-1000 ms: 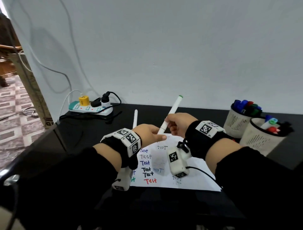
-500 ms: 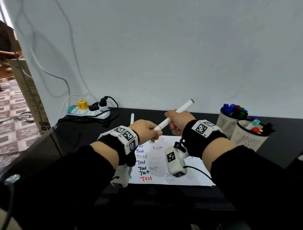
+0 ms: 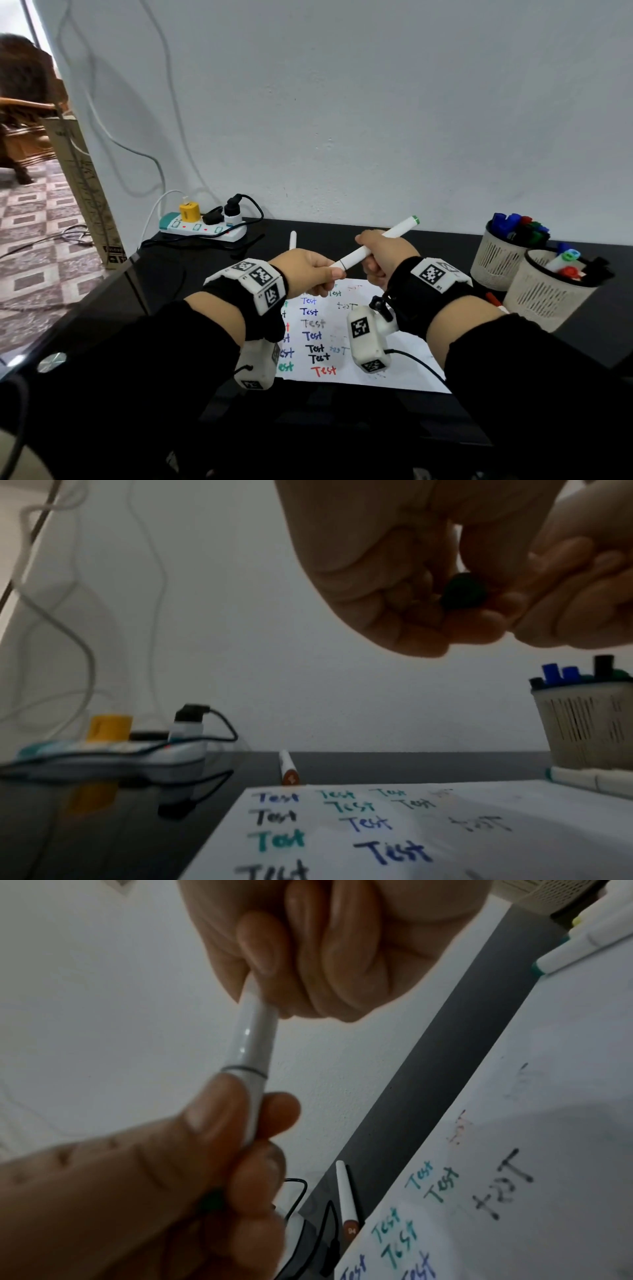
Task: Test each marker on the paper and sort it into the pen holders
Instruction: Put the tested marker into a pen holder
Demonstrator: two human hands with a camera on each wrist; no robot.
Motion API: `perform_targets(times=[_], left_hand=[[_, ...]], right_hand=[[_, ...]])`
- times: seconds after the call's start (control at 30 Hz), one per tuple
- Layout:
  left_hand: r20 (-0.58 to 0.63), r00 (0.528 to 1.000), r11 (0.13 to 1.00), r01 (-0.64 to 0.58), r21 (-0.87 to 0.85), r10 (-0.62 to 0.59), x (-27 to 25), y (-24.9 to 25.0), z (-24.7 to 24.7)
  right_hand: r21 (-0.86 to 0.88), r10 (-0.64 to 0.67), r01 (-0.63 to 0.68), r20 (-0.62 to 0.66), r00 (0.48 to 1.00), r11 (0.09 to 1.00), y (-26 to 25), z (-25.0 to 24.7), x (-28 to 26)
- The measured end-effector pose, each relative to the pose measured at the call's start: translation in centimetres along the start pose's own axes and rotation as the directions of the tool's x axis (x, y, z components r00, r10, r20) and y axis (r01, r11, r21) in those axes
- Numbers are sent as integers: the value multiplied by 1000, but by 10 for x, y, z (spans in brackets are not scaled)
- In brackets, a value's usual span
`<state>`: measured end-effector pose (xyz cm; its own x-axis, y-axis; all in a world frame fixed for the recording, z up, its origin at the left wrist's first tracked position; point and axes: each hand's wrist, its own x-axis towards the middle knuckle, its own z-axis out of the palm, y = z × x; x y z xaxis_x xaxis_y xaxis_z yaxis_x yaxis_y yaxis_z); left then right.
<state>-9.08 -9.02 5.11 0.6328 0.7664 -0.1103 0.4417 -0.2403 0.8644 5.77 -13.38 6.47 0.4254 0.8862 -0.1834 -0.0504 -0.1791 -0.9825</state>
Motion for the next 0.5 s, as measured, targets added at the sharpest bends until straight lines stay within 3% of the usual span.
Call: perform_targets(times=[0.1,0.27,0.37,0.5], left_hand=[[17,1000,1000,7,-13,-7,1,-2,-3],[-110,994,892,27,451,26,0,-9,-7],[-147,988,925,97,367,-45,-3,-27,-18],[-216,975,962,99,256,-43,3,-35,-20]], right_hand=[[16,6,-6,13,1000,1000,6,4,4],[39,108,-101,-227,968,994,9,-5,18],[108,123,-98,-267,956,989,11,-25,26],[93,169,-153,-198,966,984,27,-21,30]])
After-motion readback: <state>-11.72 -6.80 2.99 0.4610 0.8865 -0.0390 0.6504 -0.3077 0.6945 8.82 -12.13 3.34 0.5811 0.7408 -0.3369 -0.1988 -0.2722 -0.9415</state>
